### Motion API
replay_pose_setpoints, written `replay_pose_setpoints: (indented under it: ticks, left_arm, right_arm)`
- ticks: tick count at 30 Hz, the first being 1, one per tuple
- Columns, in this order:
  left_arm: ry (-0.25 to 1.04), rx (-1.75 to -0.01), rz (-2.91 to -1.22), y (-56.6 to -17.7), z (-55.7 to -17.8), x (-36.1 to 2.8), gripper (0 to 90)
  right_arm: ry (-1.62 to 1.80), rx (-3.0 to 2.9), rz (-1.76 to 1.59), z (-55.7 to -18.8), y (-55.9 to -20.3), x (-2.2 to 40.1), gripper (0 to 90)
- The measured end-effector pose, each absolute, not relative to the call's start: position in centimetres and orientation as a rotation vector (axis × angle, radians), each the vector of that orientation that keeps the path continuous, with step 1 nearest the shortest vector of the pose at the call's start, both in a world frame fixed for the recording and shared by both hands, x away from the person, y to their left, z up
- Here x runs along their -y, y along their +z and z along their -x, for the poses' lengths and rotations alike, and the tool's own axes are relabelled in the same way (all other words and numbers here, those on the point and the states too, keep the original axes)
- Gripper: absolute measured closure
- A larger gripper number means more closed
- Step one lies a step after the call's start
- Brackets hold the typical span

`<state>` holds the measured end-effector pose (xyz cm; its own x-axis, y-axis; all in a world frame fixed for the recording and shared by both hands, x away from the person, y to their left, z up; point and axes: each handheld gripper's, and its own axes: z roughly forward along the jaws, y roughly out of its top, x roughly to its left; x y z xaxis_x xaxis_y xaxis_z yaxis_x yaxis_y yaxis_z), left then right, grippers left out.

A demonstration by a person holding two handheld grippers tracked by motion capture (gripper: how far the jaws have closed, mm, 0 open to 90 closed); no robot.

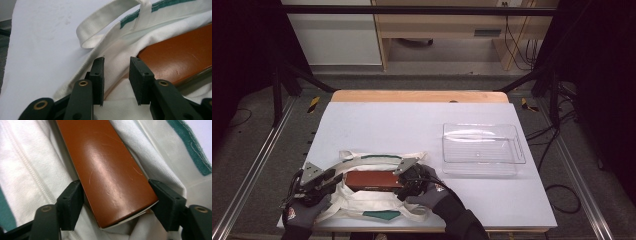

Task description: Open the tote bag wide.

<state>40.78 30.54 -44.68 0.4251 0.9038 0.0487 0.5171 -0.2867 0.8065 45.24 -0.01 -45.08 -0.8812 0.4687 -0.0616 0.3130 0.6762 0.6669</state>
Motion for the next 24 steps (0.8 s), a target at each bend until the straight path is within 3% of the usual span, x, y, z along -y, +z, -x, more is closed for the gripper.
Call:
replay_pose_setpoints:
  ticks: [12, 19, 24]
  left_arm:
    - [0.667, -1.215, -1.94, -44.9, -40.8, -30.5, 64.3]
    - [0.667, -1.212, -1.924, -44.8, -40.8, -30.6, 61.8]
    - [0.679, -1.204, -1.899, -44.5, -40.6, -30.8, 60.7]
  right_arm:
    - [1.037, -2.697, -0.608, -43.7, -41.0, 0.9, 40.0]
    - [1.041, -2.682, -0.656, -42.8, -44.1, 1.6, 39.2]
    - [1.106, -2.654, -0.694, -42.9, -43.5, 1.8, 33.9]
